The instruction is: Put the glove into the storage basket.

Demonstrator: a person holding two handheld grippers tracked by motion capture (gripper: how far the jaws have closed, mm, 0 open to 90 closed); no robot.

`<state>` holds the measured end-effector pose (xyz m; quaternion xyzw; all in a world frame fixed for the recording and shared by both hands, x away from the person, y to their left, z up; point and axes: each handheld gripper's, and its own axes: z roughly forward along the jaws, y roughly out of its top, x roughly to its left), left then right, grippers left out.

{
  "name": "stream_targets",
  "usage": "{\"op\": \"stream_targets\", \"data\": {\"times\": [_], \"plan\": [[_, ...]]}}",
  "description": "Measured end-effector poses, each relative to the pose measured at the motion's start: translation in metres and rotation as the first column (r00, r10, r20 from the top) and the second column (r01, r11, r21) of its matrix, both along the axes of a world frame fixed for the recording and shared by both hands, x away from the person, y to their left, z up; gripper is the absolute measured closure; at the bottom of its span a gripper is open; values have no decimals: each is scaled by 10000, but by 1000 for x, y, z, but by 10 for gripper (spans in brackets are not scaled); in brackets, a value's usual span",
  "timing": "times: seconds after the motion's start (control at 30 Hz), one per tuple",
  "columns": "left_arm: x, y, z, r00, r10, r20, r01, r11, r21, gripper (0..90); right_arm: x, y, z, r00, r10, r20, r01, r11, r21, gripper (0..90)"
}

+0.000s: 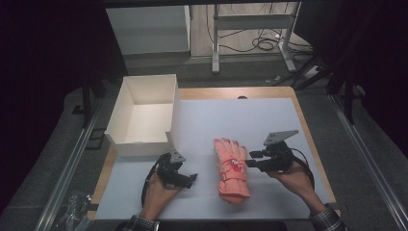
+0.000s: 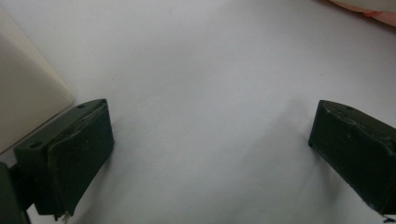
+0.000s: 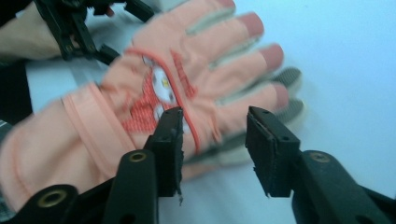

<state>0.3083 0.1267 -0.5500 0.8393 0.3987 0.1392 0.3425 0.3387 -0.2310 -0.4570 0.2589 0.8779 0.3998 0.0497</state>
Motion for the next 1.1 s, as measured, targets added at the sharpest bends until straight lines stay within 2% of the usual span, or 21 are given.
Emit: {"op": "stream_targets", "data": {"times": [0.1, 0.23, 0.33, 0.47, 0.7, 0.8, 1.1], "plan": [[0, 0, 0, 10000, -30, -6, 30, 10000, 30, 0, -9, -9, -13, 10000, 8, -97, -6, 9998, 176, 681], [0, 0, 0, 10000, -26, 2, 26, 10000, 26, 0, -21, -15, -32, 9991, 67, -411, -61, 9998, 164, 778], [0, 0, 0, 10000, -24, 2, 24, 10000, 21, 0, -30, -17, -48, 9979, 198, -622, -189, 9997, 146, 795], [0, 0, 0, 10000, -25, -8, 25, 10000, 29, 0, -38, -15, -61, 9963, 423, -752, -409, 9990, 199, 798], [0, 0, 0, 10000, -25, -5, 25, 10000, 24, 0, -43, -3, -71, 9950, 632, -770, -618, 9979, 211, 794], [0, 0, 0, 10000, -29, -5, 29, 10000, 22, 0, -42, 0, -73, 9940, 672, -857, -639, 9971, 416, 785], [1, 0, 0, 10000, -60, -49, 60, 10000, 29, 0, -43, 15, -74, 9945, 692, -786, -665, 9971, 362, 776]]}}
